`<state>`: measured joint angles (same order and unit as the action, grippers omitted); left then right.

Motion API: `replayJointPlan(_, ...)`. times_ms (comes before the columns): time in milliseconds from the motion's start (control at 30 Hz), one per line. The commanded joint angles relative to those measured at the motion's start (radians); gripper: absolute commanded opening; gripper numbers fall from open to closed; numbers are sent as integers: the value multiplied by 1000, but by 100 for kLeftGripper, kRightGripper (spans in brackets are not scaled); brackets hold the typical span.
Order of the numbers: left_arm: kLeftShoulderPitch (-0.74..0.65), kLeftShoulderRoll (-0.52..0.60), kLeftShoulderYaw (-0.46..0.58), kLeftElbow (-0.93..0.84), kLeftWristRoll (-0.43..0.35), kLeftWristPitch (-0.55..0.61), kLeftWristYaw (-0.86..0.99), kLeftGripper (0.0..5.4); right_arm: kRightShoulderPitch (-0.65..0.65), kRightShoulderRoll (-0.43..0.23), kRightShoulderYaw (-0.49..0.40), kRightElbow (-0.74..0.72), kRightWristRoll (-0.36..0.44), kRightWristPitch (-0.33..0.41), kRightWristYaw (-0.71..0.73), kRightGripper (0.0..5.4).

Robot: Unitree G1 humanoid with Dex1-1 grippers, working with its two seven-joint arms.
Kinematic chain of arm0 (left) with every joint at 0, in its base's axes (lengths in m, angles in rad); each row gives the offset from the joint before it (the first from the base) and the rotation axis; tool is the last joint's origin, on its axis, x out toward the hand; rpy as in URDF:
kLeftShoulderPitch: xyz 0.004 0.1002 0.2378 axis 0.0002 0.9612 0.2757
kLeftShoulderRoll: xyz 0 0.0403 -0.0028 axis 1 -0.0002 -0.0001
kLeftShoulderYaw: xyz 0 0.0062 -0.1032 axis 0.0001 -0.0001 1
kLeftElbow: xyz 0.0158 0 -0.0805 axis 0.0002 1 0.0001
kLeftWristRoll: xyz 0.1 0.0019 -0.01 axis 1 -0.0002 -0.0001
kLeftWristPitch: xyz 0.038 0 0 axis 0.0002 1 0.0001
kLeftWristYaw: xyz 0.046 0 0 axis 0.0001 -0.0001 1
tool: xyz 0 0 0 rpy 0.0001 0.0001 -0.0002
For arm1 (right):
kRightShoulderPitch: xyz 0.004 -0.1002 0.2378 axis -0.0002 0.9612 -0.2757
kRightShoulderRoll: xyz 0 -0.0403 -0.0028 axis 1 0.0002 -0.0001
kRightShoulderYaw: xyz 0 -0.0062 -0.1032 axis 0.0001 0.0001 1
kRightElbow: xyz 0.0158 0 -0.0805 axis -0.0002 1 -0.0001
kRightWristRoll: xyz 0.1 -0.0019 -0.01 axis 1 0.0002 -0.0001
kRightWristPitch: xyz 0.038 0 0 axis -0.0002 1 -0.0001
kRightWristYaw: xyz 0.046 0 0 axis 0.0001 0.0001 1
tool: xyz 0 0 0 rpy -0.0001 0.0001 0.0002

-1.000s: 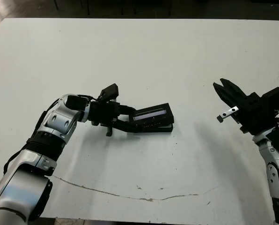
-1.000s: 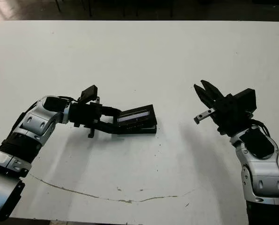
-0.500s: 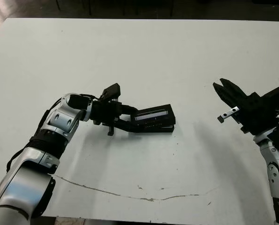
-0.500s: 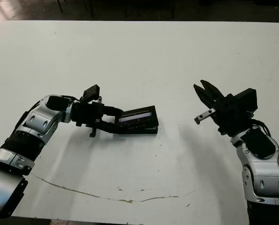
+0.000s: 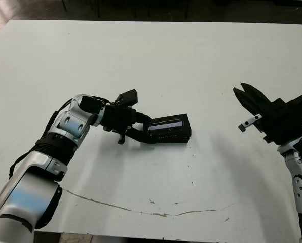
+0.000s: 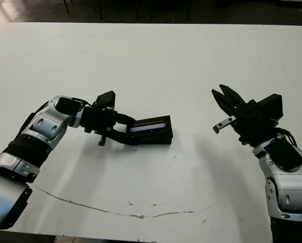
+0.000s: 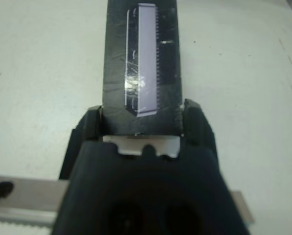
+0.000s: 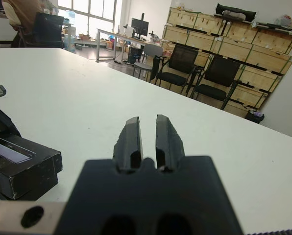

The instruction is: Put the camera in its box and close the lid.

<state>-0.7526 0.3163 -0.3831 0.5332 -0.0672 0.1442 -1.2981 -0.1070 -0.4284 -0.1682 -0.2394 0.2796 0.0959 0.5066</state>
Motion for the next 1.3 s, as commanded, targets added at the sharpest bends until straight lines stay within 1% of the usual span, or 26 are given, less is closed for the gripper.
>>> replayJointPlan(33, 20, -16, -38, 21, 67, 7, 60, 146, 17, -9, 0, -2, -2, 14, 0, 0)
replayJointPlan(100, 19, -11, -41, 15, 80, -1, 62, 146, 17, -10, 0, -5, 1, 24, -1, 0)
replayJointPlan(233, 15, -3, -39, 14, 92, -14, 56, 146, 16, -12, 3, -3, -12, 15, -4, 0)
replayJointPlan(367, 8, 8, -37, 15, 101, -27, 51, 146, 15, -12, 3, -1, -4, 20, 0, 0)
replayJointPlan(500, 1, 22, -39, 14, 113, -65, 45, 144, 14, -10, 6, 2, -5, 23, -3, 0)
replayJointPlan(800, -2, 35, -42, -4, 125, -70, 45, 143, 15, -6, 9, 6, -5, 9, 1, 0)
replayJointPlan(933, 10, 43, -56, -29, 150, -62, 62, 142, 16, -3, 11, 3, 0, 12, 3, 0)
replayJointPlan(1100, 2, 70, -110, -68, 197, -21, 36, 142, 15, -1, 16, 5, 7, 12, 6, 0)
replayJointPlan(1200, -9, 85, -151, -83, 225, -16, 15, 199, 19, 0, 20, -2, -6, 10, -2, 0)
replayJointPlan(1300, -8, 96, -171, -78, 229, -35, 4, 268, 19, 1, 23, -4, -3, 16, -3, 0)
